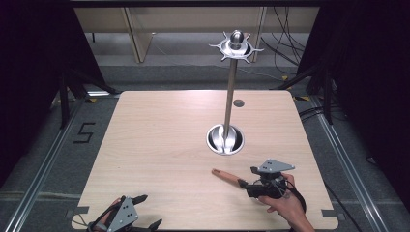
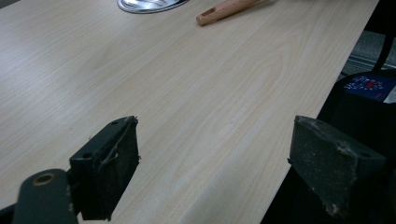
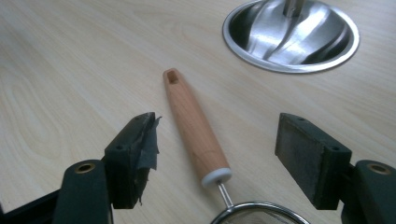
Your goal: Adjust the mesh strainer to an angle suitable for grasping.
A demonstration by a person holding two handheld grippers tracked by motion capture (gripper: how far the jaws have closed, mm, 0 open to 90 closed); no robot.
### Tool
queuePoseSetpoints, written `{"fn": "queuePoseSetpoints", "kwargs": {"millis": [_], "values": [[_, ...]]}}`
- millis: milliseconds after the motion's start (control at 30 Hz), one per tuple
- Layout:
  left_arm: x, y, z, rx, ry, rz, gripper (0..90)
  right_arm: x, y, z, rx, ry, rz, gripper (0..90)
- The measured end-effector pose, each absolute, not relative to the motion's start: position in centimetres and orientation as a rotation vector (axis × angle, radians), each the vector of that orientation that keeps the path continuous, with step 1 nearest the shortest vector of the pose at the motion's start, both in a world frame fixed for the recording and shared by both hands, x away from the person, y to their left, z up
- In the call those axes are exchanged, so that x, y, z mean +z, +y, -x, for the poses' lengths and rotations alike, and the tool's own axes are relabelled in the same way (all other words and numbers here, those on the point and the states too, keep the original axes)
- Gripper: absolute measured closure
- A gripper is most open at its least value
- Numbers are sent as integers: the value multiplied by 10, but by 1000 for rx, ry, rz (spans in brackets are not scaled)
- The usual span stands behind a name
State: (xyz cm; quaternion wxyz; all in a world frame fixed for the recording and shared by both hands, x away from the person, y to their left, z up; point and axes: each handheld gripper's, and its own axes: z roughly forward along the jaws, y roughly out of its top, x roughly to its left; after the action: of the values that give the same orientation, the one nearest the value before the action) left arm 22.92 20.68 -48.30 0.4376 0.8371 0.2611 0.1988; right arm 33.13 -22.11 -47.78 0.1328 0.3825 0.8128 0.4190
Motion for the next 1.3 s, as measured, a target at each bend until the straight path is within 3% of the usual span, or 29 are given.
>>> {"fn": "queuePoseSetpoints", "kwargs": {"millis": [400, 1300], "values": [[-484, 207, -229, 491, 653, -2079, 151, -482, -203, -343, 1121, 2447, -1095, 275], [-484, 206, -228, 468, 659, -2060, 151, -493, -176, -363, 844, 2663, -1065, 463]]}}
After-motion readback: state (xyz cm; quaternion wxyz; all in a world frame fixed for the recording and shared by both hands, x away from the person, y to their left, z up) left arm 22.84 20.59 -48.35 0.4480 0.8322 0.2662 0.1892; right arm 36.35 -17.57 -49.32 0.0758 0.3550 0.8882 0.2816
